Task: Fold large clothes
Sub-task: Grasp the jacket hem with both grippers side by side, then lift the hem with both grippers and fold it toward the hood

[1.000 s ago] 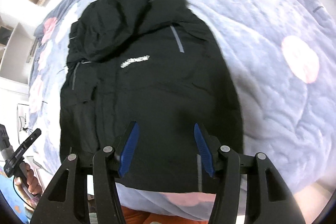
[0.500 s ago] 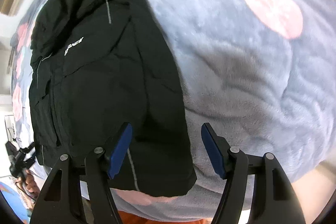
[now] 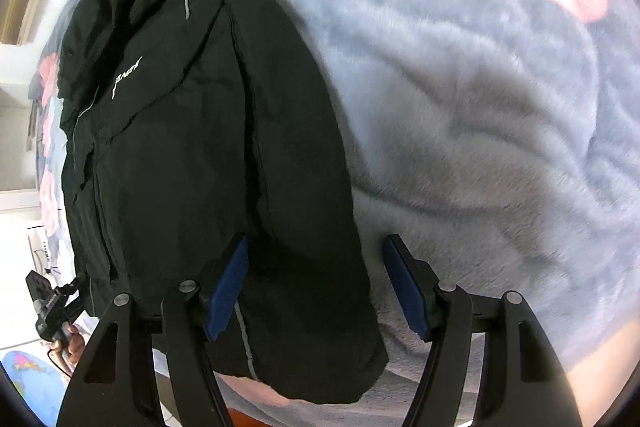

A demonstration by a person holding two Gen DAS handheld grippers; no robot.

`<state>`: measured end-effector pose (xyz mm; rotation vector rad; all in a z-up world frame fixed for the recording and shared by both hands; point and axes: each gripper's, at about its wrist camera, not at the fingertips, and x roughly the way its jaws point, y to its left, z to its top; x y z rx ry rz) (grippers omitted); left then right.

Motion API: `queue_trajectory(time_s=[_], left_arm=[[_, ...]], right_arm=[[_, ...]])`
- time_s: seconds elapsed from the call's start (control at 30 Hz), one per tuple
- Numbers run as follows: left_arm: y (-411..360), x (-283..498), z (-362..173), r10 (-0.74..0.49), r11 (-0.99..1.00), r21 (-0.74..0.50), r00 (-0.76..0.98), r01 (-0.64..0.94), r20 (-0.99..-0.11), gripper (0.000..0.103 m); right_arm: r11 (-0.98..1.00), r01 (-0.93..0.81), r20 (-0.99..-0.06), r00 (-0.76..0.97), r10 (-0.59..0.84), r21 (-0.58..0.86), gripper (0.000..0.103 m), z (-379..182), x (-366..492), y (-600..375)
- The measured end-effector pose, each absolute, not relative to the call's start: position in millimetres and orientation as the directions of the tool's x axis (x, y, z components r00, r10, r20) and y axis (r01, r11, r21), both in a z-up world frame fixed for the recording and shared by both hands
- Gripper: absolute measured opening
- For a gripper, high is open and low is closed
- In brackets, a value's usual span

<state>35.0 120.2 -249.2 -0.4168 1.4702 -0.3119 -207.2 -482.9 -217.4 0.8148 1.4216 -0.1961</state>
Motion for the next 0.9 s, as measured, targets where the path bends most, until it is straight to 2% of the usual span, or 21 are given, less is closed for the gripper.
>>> queue_trajectory(time_s=[0.03,0.13,0.27,0.43,0.53,0.57,0.6,0.67,0.77,0.9], left_arm=[[120,34,-247,-0.462,0.883,-0.466,0.086,-0.047,-0.883,0.039],[124,33,-243,-0.512,0.853,-0.518,0.096,-0.057,-0.854,0.038],[127,32,-255,-0.540,0.833,-0.545,0.074,-0.098,-0.838,0.039],[126,34,-267,-0.533,0.835,-0.535,0.051,-0.127,-0.844,0.043],[122,35,-263,-0.497,0.860,-0.500,0.054,-0.103,-0.866,0.040],[120,34,-261,-0.486,0.867,-0.489,0.058,-0.091,-0.872,0.035],[117,35,-256,-0.479,0.873,-0.482,0.064,-0.074,-0.876,0.022],[114,37,-246,-0.488,0.868,-0.493,0.083,-0.060,-0.869,0.016],[105,42,-218,-0.512,0.855,-0.518,0.130,-0.018,-0.849,0.013],[95,56,-173,-0.552,0.830,-0.556,0.203,0.044,-0.808,0.013]], right_arm=[[0.720,0.568,-0.914,0.184,0.361,0.399,0.070,-218,-209,-481],[0.732,0.519,-0.895,0.192,0.404,0.442,0.055,-214,-213,-468],[0.788,0.450,-0.907,0.172,0.384,0.419,0.055,-207,-214,-455],[0.744,0.513,-0.897,0.143,0.418,0.428,0.060,-225,-208,-460],[0.747,0.509,-0.897,0.145,0.417,0.429,0.059,-226,-206,-458],[0.751,0.504,-0.899,0.145,0.413,0.426,0.052,-224,-205,-458],[0.752,0.499,-0.898,0.151,0.414,0.431,0.046,-221,-205,-460],[0.748,0.492,-0.893,0.182,0.412,0.445,0.023,-210,-204,-460],[0.757,0.465,-0.888,0.228,0.398,0.459,0.017,-185,-199,-461],[0.775,0.406,-0.873,0.286,0.396,0.485,0.016,-148,-183,-462]])
